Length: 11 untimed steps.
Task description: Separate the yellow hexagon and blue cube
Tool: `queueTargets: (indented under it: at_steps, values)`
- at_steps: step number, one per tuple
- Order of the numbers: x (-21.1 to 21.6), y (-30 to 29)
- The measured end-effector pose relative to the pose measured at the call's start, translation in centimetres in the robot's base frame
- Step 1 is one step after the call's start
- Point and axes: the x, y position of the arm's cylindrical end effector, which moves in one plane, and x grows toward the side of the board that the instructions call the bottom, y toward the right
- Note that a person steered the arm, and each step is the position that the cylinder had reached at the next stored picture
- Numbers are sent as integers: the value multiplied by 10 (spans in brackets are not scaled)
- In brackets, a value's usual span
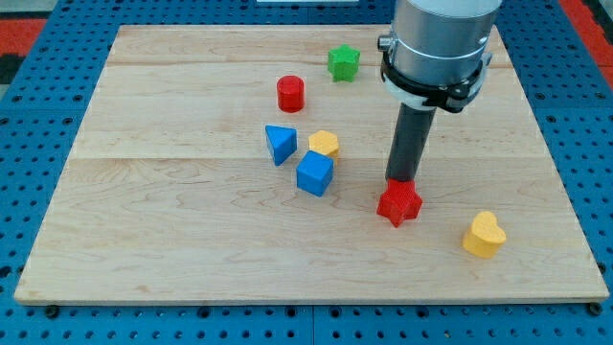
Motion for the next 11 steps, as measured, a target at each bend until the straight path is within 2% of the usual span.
queueTargets:
  at_steps: [1,2,3,4,5,6,7,11]
  values:
    - [-8,24]
    - [-5,82]
    - [23,103]
    - [42,99]
    - [42,99]
    - [4,52]
    - [-16,11]
    - [-14,-202]
